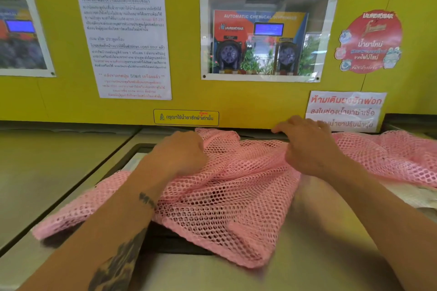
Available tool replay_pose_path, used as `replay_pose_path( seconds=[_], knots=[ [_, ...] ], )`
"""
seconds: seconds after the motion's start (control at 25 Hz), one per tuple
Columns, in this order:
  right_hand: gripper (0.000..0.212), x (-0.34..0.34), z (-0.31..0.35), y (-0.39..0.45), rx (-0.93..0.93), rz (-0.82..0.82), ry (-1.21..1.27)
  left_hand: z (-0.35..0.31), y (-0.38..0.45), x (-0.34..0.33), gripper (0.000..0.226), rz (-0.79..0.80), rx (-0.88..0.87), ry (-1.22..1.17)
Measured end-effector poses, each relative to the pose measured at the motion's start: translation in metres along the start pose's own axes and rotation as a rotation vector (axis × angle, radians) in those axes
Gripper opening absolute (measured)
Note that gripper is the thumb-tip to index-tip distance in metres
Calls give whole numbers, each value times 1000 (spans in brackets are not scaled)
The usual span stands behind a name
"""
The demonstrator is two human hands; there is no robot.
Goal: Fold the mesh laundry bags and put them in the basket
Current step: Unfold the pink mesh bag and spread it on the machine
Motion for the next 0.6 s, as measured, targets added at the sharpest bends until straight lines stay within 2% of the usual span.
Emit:
replay_pose_path(
  seconds=[0.04, 0.08, 0.12, 0.16, 0.2, 0.24, 0.32, 0.4, 0.48, 0.56, 0.6],
  knots=[
    [48, 4, 13, -3, 96, -42, 111, 1, 0, -2, 27, 18, -48, -40],
    [44, 3, 26, -6, 186, 6, 245, 1, 2, -7, 29, 77, -104, -71],
    [50, -6, 39, -8, 244, 160, 347, 2, 5, -13, 32, 145, -150, -72],
    [66, -22, 51, -12, 259, 391, 354, 5, 9, -19, 37, 199, -158, -48],
    [83, -37, 56, -17, 256, 591, 275, 10, 14, -23, 43, 234, -125, 5],
    [96, -46, 55, -19, 245, 694, 196, 18, 18, -25, 49, 261, -65, 64],
    [108, -44, 40, -16, 188, 712, 186, 32, 25, -24, 55, 301, 43, 163],
    [110, -34, 21, -14, 117, 701, 215, 45, 28, -18, 57, 357, 118, 231],
    [106, -31, -1, -13, 38, 683, 127, 56, 26, -9, 59, 409, 154, 317],
    [95, -24, -14, -9, -14, 548, -7, 68, 19, -1, 52, 442, 196, 371],
    [86, -18, -10, -8, 14, 462, 5, 74, 15, 2, 44, 437, 205, 376]
  ],
)
Point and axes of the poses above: each hand's wrist, its own y-axis towards the middle knuckle, its own x-axis out of the back of the hand, z = x × y, the point moved 5 cm from there along y, towards the middle knuckle, and after that the axes turned 11 degrees about z, right-handed, at the moved point
